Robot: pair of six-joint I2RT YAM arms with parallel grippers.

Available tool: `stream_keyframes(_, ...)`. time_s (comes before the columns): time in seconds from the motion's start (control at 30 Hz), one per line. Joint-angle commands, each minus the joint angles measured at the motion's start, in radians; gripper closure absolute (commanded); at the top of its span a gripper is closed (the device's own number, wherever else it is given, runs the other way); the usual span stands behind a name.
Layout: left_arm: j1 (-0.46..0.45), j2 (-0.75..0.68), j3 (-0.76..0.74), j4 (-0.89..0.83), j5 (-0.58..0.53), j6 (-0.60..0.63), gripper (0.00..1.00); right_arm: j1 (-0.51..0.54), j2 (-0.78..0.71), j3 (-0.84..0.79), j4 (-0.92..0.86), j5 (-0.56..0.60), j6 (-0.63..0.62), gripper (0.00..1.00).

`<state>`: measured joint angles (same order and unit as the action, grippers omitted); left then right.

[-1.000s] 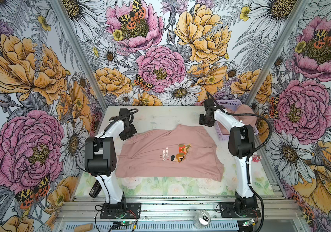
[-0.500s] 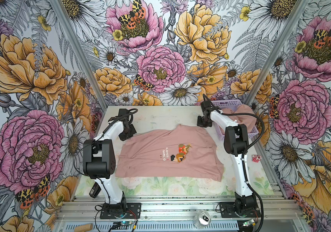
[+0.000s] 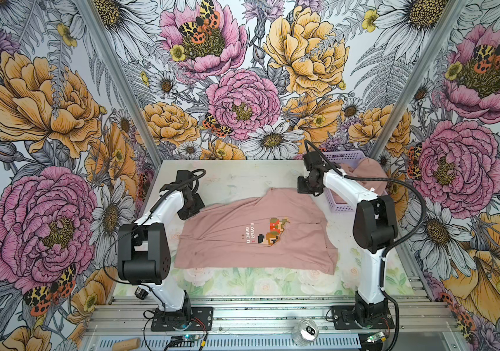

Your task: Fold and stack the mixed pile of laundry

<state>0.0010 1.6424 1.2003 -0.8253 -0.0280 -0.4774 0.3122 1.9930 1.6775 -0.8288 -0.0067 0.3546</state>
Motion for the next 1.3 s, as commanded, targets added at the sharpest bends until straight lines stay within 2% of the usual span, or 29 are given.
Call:
stream_keyframes(0.0, 0.023, -0.064, -0.076, -0.005, 0.011, -0.032, 1.00, 0.072, -0.149, -0.207, 0.043, 0.030, -0.024, 1.00)
stream_keyframes(0.13, 0.038, -0.133, -0.171, -0.004, 0.008, -0.058, 1.00, 0.184, -0.317, -0.471, 0.054, 0.049, 0.031, 1.00)
stream_keyframes(0.23, 0.040, -0.160, -0.213, -0.002, 0.003, -0.075, 1.00, 0.227, -0.394, -0.600, 0.054, 0.031, 0.085, 0.98)
stream_keyframes(0.3, 0.039, -0.163, -0.222, 0.001, -0.001, -0.084, 1.00, 0.222, -0.435, -0.633, 0.051, 0.030, 0.099, 0.85)
stream_keyframes(0.33, 0.038, -0.160, -0.221, 0.002, -0.001, -0.085, 1.00, 0.215, -0.456, -0.633, 0.051, 0.033, 0.101, 0.79)
stream_keyframes(0.43, 0.030, -0.149, -0.202, 0.004, -0.003, -0.080, 1.00, 0.162, -0.472, -0.584, 0.054, 0.015, 0.103, 0.70)
stream_keyframes(0.6, 0.012, -0.134, -0.163, 0.005, -0.011, -0.069, 1.00, 0.062, -0.370, -0.478, 0.107, -0.084, 0.109, 0.63)
stream_keyframes(0.83, -0.016, -0.113, -0.150, 0.005, -0.010, -0.066, 1.00, 0.054, -0.162, -0.310, 0.245, -0.197, 0.131, 0.55)
stream_keyframes(1.0, -0.019, -0.119, -0.152, 0.006, -0.009, -0.066, 1.00, 0.067, -0.089, -0.251, 0.277, -0.271, 0.144, 0.47)
stream_keyframes(1.17, -0.018, -0.117, -0.154, 0.005, -0.007, -0.067, 1.00, 0.077, -0.058, -0.260, 0.276, -0.286, 0.143, 0.46)
stream_keyframes(1.27, -0.021, -0.115, -0.154, 0.005, -0.005, -0.068, 1.00, 0.087, -0.052, -0.268, 0.278, -0.295, 0.144, 0.55)
